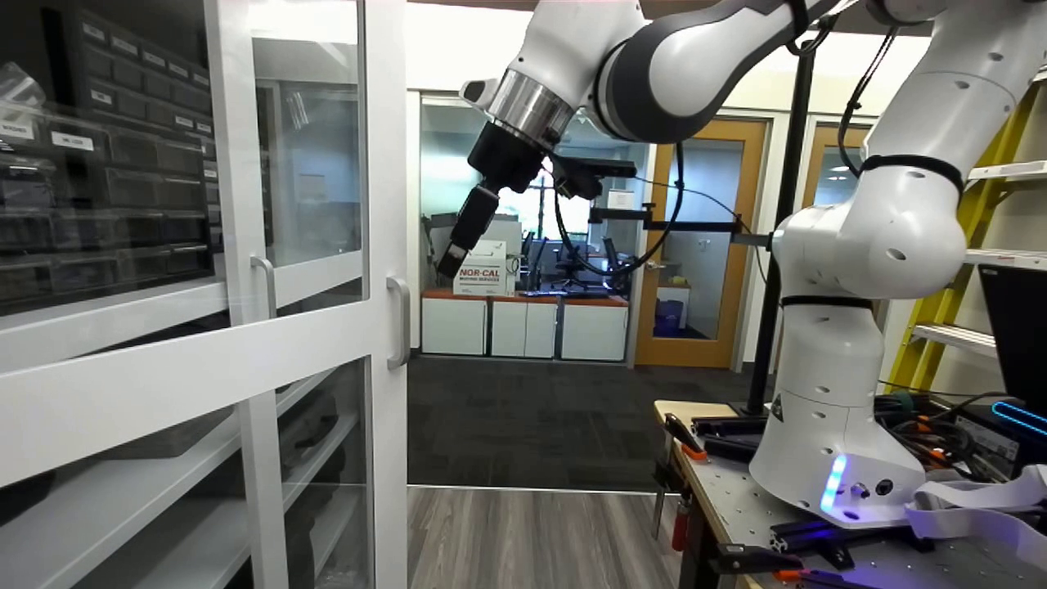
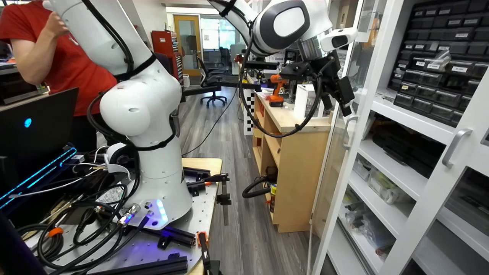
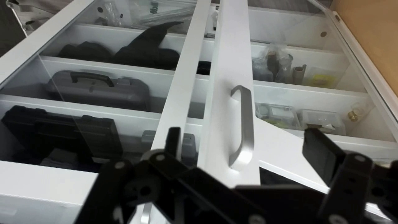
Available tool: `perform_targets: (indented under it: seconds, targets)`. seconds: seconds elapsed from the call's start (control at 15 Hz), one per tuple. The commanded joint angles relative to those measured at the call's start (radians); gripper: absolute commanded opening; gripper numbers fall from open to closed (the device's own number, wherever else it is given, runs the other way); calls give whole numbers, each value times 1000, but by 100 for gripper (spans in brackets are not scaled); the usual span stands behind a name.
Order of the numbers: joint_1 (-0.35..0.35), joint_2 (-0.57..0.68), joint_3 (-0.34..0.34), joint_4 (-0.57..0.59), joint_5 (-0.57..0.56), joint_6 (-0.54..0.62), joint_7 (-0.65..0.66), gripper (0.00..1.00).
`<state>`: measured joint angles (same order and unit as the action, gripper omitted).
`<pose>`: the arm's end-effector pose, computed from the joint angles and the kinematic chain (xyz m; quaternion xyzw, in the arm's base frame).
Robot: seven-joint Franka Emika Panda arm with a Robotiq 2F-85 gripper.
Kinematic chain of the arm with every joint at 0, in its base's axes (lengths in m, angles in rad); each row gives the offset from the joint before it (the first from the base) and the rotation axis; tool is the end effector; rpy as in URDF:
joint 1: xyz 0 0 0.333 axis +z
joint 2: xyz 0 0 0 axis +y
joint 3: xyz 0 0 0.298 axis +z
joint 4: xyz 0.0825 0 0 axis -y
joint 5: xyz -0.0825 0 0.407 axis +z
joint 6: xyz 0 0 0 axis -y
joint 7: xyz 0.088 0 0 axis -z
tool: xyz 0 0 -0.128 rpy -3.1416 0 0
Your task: Open the left cabinet door
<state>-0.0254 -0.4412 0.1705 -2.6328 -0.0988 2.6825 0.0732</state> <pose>0.4599 0.0663 0.3936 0.9661 0.0734 0.2440 0.0426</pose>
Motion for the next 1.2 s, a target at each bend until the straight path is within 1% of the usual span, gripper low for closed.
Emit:
perform_targets:
  seconds: [0.0, 0.33, 0.73, 0.8, 0.87, 1.13]
  targets:
    - [30, -57, -75, 26, 11, -125, -71, 100]
    - [38, -73, -178, 103, 40, -287, -190, 100]
    - [40, -15, -266, 209, 91, -447, -321, 100]
    - [37, -4, -272, 221, 97, -463, -332, 100]
    - [19, -36, -245, 175, 67, -409, -290, 100]
    - [19, -10, -255, 198, 76, -429, -307, 100]
